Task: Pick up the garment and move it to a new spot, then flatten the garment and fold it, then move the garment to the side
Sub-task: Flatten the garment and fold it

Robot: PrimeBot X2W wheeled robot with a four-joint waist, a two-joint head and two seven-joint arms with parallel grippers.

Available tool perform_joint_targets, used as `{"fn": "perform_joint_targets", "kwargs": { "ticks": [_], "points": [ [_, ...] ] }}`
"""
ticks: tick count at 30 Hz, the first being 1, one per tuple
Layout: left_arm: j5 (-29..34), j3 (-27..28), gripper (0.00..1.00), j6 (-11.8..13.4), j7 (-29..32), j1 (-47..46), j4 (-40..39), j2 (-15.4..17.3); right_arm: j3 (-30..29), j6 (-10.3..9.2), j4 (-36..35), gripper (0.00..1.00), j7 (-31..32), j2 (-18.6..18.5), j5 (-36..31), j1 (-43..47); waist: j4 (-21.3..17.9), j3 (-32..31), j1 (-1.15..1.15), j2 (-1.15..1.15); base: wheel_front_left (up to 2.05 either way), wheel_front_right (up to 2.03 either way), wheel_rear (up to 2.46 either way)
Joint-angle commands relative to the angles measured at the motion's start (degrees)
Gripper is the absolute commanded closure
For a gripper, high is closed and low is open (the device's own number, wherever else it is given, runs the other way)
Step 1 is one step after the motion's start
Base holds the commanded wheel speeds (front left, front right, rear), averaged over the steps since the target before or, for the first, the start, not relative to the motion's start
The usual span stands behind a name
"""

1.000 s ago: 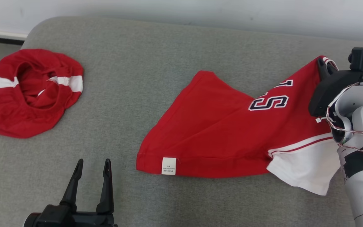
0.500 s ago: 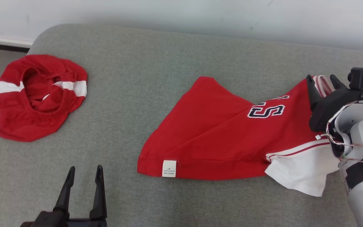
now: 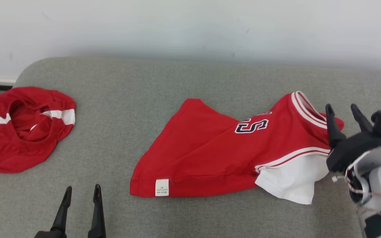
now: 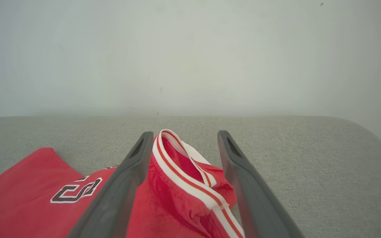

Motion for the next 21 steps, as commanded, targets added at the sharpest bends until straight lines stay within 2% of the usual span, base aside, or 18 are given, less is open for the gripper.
{"fn": "perform_joint_targets", "kwargs": {
  "ticks": [1,6,12,21],
  "points": [
    [0.4,0.3,0.00,0.2,-0.2,0.9,0.0,0.0,0.0,-0.11,-0.7,0.00,-0.5,0.4,-0.5,1.5,-1.3,-1.5,0.01,0.00,0.00,0.00,0.00],
    [0.6,0.6,0.00,0.4,-0.2,1.4,0.5,0.0,-0.9,-0.11,-8.9,0.00,-4.5,2.8,-1.7,9.9,-1.9,-3.2,0.01,0.00,0.00,0.00,0.00],
    [1.6,1.6,0.00,0.0,-0.2,2.5,1.6,0.0,1.6,-0.11,-16.6,0.00,-8.5,4.6,-2.9,19.5,-2.6,-4.8,0.01,0.00,0.00,0.00,0.00],
    [2.2,2.0,0.00,-1.0,-0.2,2.1,3.2,0.0,0.7,-0.11,-19.8,0.00,-11.4,7.3,-3.7,29.7,-3.5,-6.6,0.01,0.00,0.00,0.00,0.00]
  ]
}}
